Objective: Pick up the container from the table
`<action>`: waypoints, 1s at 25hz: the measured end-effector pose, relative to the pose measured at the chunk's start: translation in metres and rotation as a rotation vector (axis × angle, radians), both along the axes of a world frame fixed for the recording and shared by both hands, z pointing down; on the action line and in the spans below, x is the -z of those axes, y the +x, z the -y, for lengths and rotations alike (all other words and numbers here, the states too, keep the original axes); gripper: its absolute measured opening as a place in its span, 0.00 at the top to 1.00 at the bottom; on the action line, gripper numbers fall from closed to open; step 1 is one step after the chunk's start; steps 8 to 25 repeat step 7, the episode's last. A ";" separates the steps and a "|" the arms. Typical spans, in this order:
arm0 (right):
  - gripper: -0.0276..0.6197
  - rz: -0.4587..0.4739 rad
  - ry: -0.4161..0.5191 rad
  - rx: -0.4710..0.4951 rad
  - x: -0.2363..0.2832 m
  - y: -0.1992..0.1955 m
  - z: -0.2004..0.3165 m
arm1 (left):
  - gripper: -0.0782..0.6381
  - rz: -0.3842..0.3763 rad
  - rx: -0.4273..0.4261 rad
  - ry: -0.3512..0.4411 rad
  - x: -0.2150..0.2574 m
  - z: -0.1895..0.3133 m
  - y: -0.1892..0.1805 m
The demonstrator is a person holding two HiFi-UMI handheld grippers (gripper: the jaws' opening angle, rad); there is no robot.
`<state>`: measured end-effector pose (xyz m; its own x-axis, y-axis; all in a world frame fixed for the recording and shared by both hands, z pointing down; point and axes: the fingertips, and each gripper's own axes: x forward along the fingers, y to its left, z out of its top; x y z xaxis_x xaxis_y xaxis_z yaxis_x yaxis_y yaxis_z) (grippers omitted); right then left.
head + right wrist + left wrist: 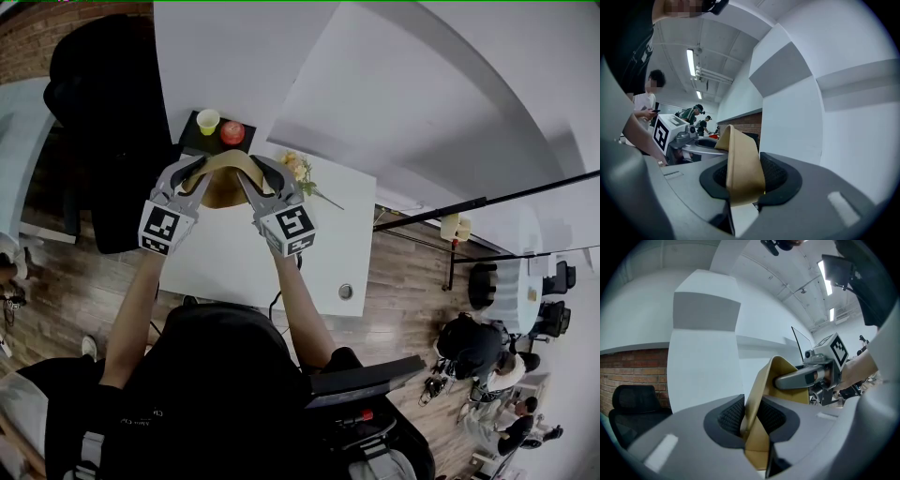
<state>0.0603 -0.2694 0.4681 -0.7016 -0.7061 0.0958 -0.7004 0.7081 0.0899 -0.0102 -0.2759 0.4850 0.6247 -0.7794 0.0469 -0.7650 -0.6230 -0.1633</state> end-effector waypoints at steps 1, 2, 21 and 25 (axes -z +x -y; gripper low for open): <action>0.76 0.000 -0.006 0.002 -0.002 0.000 0.000 | 0.79 0.001 -0.001 -0.005 -0.003 0.000 0.000; 0.76 0.000 -0.010 0.004 -0.004 0.000 0.000 | 0.79 -0.001 -0.001 -0.010 -0.005 0.000 0.000; 0.76 0.007 -0.015 0.002 -0.003 0.003 0.001 | 0.80 -0.006 -0.009 -0.012 -0.006 0.000 0.006; 0.76 0.007 -0.015 0.002 -0.003 0.003 0.001 | 0.80 -0.006 -0.009 -0.012 -0.006 0.000 0.006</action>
